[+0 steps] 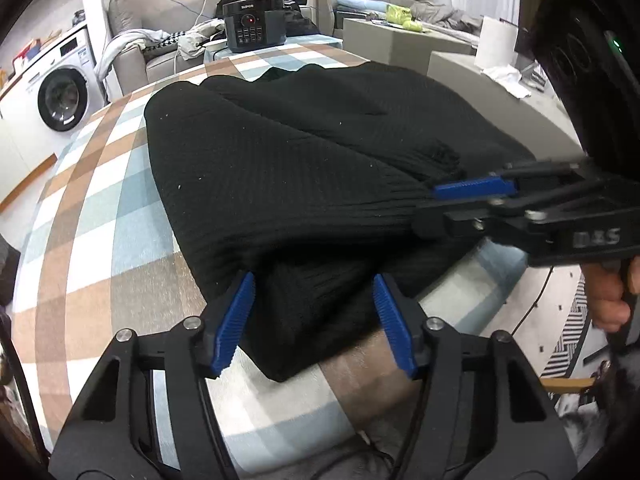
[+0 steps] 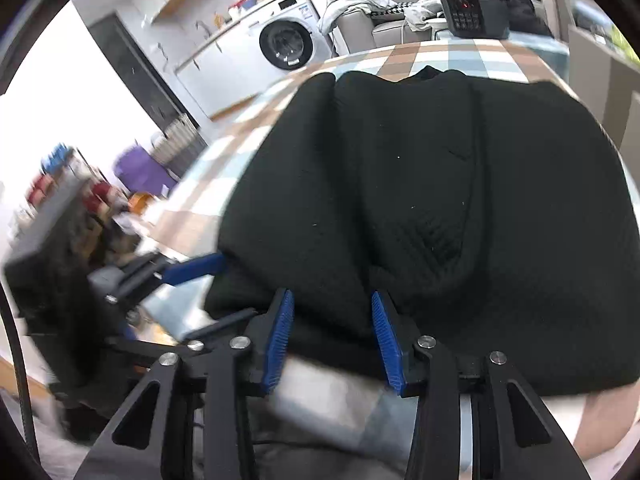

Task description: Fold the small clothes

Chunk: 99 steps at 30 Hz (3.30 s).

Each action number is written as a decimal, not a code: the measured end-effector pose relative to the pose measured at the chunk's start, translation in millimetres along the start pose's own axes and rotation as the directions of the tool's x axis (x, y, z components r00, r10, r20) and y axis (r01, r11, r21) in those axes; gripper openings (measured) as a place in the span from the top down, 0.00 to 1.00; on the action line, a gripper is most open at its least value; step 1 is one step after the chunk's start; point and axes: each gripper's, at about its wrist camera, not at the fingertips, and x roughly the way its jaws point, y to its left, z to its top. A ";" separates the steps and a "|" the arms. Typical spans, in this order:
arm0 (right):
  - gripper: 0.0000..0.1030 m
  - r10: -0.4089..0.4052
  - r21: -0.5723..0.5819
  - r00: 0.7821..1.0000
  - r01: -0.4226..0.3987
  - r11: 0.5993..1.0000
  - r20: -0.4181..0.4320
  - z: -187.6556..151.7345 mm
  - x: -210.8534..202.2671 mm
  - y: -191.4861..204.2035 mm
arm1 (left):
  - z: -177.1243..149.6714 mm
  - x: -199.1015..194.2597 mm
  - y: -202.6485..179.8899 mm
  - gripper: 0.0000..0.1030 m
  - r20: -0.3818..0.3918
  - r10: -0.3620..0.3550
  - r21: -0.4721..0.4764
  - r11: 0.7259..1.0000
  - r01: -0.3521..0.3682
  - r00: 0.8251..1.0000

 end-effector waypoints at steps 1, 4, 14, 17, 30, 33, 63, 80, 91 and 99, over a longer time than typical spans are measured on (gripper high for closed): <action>0.83 -0.024 -0.019 1.000 0.024 1.000 0.011 3.7 1.7 1.2 | -0.4 0.0 -0.1 0.43 0.001 -0.003 0.004 1.000 0.003 1.000; 0.95 0.036 0.011 0.998 -0.037 0.999 0.061 14.8 -3.5 -4.7 | 0.1 -2.0 2.8 0.43 0.001 -0.022 0.000 1.000 0.022 1.000; 0.95 0.309 0.347 0.923 -0.373 0.860 0.227 47.3 -16.1 -52.8 | 9.6 2.8 -2.7 0.71 0.031 -0.001 0.041 0.999 0.000 1.000; 0.95 0.294 0.349 0.928 -0.361 0.865 0.229 51.0 -20.5 -50.5 | 10.6 -3.4 2.1 0.94 0.057 0.009 0.035 0.999 -0.011 0.998; 0.95 0.185 0.340 0.980 -0.152 0.928 -0.068 0.3 7.1 -46.6 | -29.1 -29.1 36.7 0.96 0.051 -0.081 -0.074 0.994 0.085 0.995; 0.90 0.175 0.299 0.983 -0.150 0.942 -0.060 3.8 0.7 -40.9 | -34.0 -30.2 37.9 0.96 0.053 -0.091 -0.089 0.991 0.096 0.994; 0.66 0.141 0.237 0.990 -0.134 0.962 -0.011 0.5 -27.4 -53.0 | -42.0 -45.9 58.4 0.88 0.072 -0.174 -0.226 0.956 0.186 0.982; 0.96 0.021 0.249 0.994 -0.046 0.968 0.103 30.3 -61.7 -78.0 | -6.5 -37.0 74.9 0.50 0.127 -0.154 -0.316 0.930 0.187 0.980; 0.74 -0.090 0.367 0.995 0.070 0.928 0.038 -16.2 -58.8 -123.4 | 20.6 16.5 97.6 0.50 0.093 -0.174 -0.428 0.882 0.197 0.980; 0.60 -0.266 0.449 0.953 0.176 0.876 0.146 -17.9 -94.2 -159.0 | 57.0 67.4 105.2 0.50 0.066 -0.162 -0.468 0.867 0.174 0.985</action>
